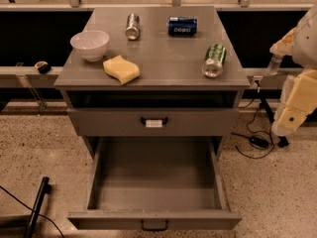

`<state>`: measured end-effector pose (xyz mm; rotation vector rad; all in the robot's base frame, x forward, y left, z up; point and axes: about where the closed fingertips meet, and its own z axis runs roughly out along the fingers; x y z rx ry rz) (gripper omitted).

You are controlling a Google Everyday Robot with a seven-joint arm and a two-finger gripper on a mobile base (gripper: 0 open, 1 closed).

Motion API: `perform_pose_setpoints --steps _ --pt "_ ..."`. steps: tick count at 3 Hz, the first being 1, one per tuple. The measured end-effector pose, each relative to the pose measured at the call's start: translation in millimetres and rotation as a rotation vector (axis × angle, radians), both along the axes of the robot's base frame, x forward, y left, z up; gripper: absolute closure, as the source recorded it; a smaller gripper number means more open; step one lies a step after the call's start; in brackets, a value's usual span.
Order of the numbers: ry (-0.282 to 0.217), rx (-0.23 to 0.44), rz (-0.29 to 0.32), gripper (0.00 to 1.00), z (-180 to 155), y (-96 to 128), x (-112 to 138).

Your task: Place sponge into middle drawer

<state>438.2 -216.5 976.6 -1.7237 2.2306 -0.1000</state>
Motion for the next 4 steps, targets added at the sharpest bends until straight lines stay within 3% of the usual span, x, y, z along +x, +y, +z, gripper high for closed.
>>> perform_pose_setpoints --steps 1,2,3,4 --pt "0.0 0.0 0.0 0.0 0 0 0" --pt "0.025 0.003 0.01 0.0 -9 21 14" --pt "0.052 -0.002 0.047 0.0 -16 57 38" --pt "0.085 -0.013 0.1 0.0 -26 110 77"
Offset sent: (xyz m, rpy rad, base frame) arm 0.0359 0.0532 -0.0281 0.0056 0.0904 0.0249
